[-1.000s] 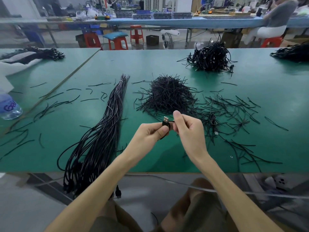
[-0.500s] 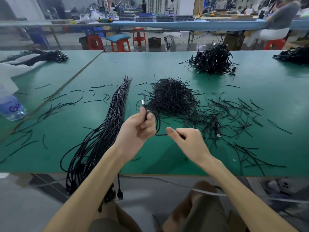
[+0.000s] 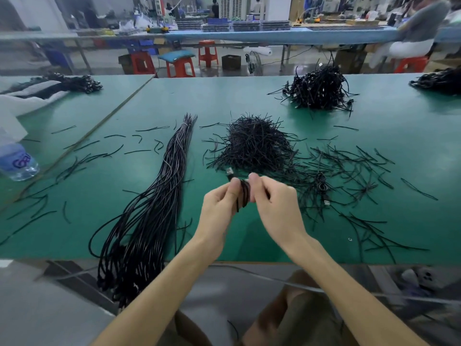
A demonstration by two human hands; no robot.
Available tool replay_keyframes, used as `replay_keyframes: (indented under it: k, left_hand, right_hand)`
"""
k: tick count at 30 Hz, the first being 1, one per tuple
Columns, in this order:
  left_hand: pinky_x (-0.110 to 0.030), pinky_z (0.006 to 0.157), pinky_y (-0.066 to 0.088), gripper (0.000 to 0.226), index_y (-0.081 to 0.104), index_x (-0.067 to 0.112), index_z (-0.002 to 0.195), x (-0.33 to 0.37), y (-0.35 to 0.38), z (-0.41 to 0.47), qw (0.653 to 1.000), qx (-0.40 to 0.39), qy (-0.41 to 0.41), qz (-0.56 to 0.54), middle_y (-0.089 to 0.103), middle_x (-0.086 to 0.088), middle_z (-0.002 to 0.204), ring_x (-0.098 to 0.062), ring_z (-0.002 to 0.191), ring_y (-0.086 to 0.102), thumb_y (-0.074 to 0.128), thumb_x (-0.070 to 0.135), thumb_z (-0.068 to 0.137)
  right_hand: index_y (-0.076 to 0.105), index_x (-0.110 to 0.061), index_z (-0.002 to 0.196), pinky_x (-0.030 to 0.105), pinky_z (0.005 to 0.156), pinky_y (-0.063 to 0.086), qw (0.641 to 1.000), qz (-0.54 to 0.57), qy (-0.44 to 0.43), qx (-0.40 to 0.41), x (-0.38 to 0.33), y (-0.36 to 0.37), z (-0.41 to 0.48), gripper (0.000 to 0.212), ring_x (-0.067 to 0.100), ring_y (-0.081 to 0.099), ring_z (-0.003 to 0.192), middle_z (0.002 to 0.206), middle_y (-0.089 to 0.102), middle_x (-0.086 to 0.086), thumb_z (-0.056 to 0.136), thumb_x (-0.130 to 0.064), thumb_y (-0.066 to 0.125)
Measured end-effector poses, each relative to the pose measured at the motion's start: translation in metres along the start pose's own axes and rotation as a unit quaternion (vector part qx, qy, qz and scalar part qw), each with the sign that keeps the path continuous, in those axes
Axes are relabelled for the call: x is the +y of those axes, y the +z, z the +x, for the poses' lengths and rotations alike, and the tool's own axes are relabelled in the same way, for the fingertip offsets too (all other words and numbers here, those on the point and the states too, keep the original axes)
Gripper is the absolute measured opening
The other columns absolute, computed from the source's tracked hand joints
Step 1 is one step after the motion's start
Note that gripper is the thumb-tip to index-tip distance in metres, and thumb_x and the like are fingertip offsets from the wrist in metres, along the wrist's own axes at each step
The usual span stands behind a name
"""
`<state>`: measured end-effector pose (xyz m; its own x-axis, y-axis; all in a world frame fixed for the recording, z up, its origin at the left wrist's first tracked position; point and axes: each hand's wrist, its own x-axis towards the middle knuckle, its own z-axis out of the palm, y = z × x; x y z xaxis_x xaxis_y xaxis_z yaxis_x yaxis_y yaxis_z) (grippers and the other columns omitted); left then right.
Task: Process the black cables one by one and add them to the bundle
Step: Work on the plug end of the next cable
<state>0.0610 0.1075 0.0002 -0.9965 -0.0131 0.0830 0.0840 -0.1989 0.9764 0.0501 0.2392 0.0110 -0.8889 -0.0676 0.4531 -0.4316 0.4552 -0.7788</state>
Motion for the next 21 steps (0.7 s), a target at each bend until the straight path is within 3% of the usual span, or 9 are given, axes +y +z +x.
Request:
replay_keyframes:
  k: [2, 4, 8, 11, 15, 18, 21]
  left_hand:
    - [-0.024, 0.086, 0.054, 0.041, 0.071, -0.001, 0.117, 0.002, 0.002, 0.003, 0.99, -0.003, -0.058, -0.125, 0.074, -0.012, 0.119, -0.017, 0.109, 0.069, 0.046, 0.03, 0.107]
    - [-0.022, 0.08, 0.055, 0.043, 0.07, 0.002, 0.121, 0.005, 0.002, 0.006, 0.975, -0.011, -0.09, -0.205, 0.072, -0.013, 0.124, -0.016, 0.108, 0.07, 0.042, 0.031, 0.108]
    - [-0.025, 0.071, 0.058, 0.044, 0.078, 0.011, 0.092, 0.01, 0.002, 0.008, 0.937, 0.008, -0.159, -0.311, 0.077, -0.006, 0.11, -0.014, 0.093, 0.074, 0.045, 0.035, 0.106]
    - [-0.028, 0.076, 0.061, 0.038, 0.061, 0.01, 0.083, 0.01, 0.001, 0.009, 0.921, 0.039, -0.163, -0.352, 0.077, -0.006, 0.099, -0.019, 0.088, 0.073, 0.046, 0.037, 0.105]
    - [-0.027, 0.076, 0.059, 0.038, 0.048, 0.012, 0.08, 0.006, 0.001, 0.008, 0.924, 0.022, -0.141, -0.354, 0.066, -0.003, 0.082, -0.018, 0.076, 0.064, 0.04, 0.039, 0.106]
    - [-0.025, 0.071, 0.058, 0.036, 0.048, 0.011, 0.084, 0.001, 0.005, 0.005, 0.928, 0.002, -0.128, -0.351, 0.058, -0.001, 0.076, -0.014, 0.066, 0.06, 0.04, 0.039, 0.105]
    - [-0.027, 0.078, 0.059, 0.034, 0.054, 0.008, 0.086, -0.005, 0.006, 0.005, 0.94, 0.0, -0.113, -0.321, 0.063, -0.004, 0.081, -0.016, 0.072, 0.064, 0.047, 0.037, 0.101]
  right_hand:
    - [0.052, -0.016, 0.069, 0.033, 0.06, 0.033, 0.998, -0.045, -0.023, -0.032, 0.001, 0.004, -0.008, 0.045, 0.019, 0.042, 0.055, 0.058, 0.049, -0.007, 0.109, -0.035, 0.044]
    - [0.053, -0.014, 0.073, 0.034, 0.062, 0.033, 0.997, -0.048, -0.025, -0.054, 0.002, 0.008, -0.013, 0.042, 0.022, 0.043, 0.056, 0.062, 0.052, -0.003, 0.109, -0.034, 0.044]
    - [0.049, -0.034, 0.069, 0.025, 0.054, 0.031, 0.996, -0.004, 0.012, -0.085, 0.007, 0.008, -0.015, 0.038, 0.01, 0.045, 0.048, 0.055, 0.052, -0.012, 0.107, -0.037, 0.049]
    - [0.054, -0.018, 0.066, 0.029, 0.051, 0.032, 0.994, -0.017, 0.064, -0.087, 0.018, 0.008, -0.014, 0.047, 0.011, 0.039, 0.045, 0.051, 0.049, -0.005, 0.099, -0.051, 0.057]
    - [0.057, -0.022, 0.095, 0.024, 0.055, 0.035, 0.99, -0.021, 0.096, -0.104, 0.023, 0.005, -0.011, 0.036, 0.006, 0.049, 0.056, 0.065, 0.055, -0.008, 0.093, -0.058, 0.061]
    - [0.055, -0.028, 0.119, 0.016, 0.06, 0.039, 0.989, -0.002, 0.083, -0.121, 0.021, 0.006, -0.012, 0.037, -0.002, 0.055, 0.066, 0.077, 0.061, -0.012, 0.092, -0.051, 0.067]
    - [0.064, -0.027, 0.119, 0.009, 0.067, 0.041, 0.992, 0.044, 0.07, -0.098, 0.018, 0.006, -0.013, 0.029, -0.008, 0.058, 0.074, 0.082, 0.065, -0.018, 0.092, -0.033, 0.074]
